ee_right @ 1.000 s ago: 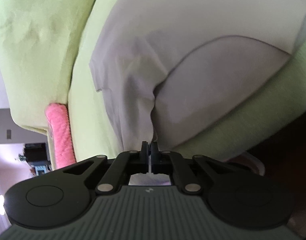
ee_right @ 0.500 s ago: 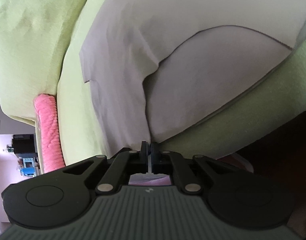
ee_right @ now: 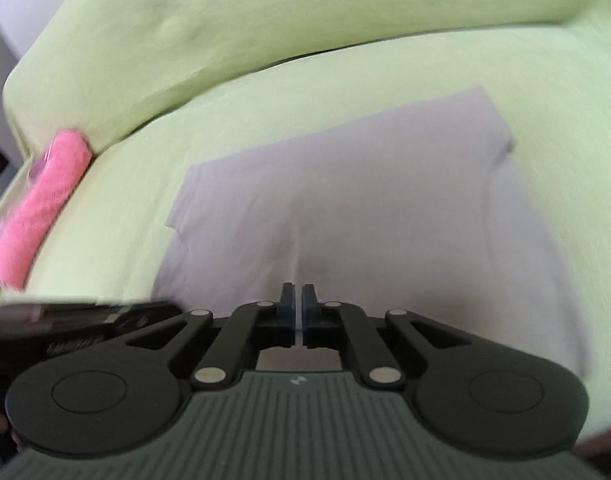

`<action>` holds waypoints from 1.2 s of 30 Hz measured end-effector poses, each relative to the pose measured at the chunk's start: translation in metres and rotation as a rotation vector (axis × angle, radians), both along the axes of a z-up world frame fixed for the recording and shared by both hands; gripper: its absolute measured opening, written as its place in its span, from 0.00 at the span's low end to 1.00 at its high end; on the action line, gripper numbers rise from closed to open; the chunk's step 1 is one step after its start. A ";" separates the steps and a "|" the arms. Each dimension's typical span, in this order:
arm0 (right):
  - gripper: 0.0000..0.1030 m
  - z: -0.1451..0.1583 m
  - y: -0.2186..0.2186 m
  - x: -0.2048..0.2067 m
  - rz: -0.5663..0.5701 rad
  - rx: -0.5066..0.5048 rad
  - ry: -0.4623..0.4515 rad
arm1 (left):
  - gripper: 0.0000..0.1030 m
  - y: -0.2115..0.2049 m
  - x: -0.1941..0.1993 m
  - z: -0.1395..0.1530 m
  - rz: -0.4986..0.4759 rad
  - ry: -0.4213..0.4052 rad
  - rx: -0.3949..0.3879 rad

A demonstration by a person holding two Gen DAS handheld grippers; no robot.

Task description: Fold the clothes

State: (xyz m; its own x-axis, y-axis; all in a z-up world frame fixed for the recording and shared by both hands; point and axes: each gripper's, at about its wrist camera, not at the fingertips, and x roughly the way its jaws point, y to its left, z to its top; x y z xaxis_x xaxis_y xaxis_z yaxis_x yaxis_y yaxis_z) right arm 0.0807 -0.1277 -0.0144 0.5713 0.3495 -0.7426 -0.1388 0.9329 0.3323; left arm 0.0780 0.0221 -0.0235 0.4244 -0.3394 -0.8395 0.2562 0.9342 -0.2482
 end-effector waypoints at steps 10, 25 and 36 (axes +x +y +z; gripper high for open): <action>0.00 -0.012 -0.035 0.007 -0.088 -0.036 0.066 | 0.05 0.013 -0.027 0.005 0.003 -0.044 0.079; 0.04 -0.009 -0.068 0.118 -0.141 -0.096 -0.138 | 0.05 0.001 0.093 -0.008 0.091 -0.179 0.107; 0.09 -0.010 -0.094 0.147 -0.190 -0.034 -0.153 | 0.12 -0.039 0.117 -0.004 0.037 -0.217 0.104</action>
State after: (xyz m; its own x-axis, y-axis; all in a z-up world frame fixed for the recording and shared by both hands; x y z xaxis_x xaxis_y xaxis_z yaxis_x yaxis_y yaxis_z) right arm 0.2273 -0.2216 -0.0240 0.7310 0.2018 -0.6518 -0.0065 0.9573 0.2891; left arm 0.1948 -0.0171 -0.0275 0.6092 -0.2367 -0.7568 0.2578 0.9617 -0.0933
